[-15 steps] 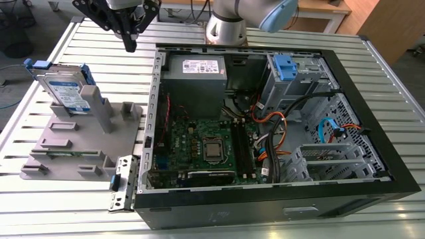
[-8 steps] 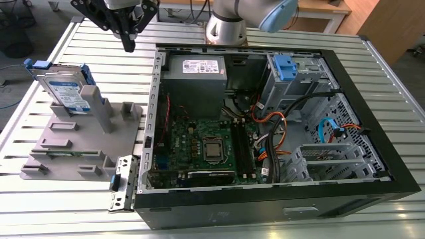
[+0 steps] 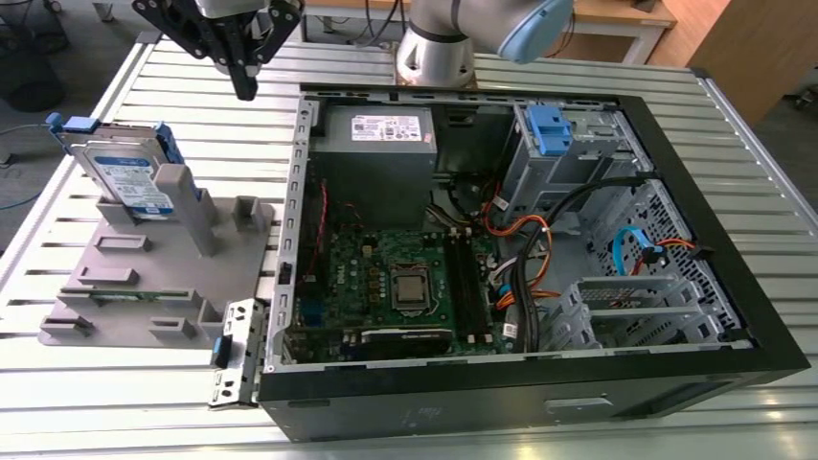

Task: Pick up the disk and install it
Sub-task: 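Reach for the disk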

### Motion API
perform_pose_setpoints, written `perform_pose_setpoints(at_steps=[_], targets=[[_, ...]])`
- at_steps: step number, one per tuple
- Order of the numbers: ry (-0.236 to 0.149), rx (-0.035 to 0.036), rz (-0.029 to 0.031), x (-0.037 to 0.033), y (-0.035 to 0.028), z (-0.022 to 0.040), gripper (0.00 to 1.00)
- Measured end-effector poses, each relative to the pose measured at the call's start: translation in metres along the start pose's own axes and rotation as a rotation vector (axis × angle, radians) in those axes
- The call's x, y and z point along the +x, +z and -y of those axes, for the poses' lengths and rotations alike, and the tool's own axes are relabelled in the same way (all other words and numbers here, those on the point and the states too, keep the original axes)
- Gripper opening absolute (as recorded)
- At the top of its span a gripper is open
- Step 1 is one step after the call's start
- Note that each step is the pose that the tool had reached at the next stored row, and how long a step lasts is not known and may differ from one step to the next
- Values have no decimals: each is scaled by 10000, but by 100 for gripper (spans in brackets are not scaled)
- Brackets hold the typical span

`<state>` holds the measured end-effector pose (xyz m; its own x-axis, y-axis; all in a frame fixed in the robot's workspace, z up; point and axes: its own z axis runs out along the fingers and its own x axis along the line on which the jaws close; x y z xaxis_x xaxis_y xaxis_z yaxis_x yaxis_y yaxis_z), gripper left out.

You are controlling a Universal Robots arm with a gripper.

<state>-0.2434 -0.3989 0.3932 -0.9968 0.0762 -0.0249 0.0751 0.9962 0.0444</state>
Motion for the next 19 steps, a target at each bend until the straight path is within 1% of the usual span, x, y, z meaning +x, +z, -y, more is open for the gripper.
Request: perform_pose_setpoints(at_steps=[11,13,19], targets=[[-2,0,0,40,-1,3,11],[0,0,0,68,-2,5,11],[1,0,0,83,-2,6,11]])
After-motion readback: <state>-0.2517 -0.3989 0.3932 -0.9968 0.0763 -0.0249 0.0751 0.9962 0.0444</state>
